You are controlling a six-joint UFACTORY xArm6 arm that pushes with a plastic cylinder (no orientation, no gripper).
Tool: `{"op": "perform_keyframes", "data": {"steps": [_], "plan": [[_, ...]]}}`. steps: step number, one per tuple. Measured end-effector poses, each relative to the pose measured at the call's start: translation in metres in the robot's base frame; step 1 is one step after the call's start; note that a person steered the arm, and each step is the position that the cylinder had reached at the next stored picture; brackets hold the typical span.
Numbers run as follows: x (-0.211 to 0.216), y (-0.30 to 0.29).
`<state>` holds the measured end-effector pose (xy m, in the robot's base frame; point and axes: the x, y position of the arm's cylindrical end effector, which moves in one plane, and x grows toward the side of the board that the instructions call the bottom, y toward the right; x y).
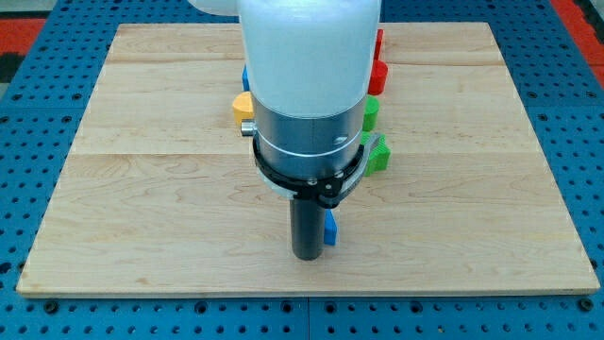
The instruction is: Slightly move the blue triangle towards top
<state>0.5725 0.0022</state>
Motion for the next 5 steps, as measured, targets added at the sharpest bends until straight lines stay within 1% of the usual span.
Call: {"op": "perform_keyframes", "data": {"steps": [2, 3, 4, 5], "plan": [[-0.012, -0.011], [-0.012, -0.018], [-0.012, -0.038], [-0.012, -0.038]]}}
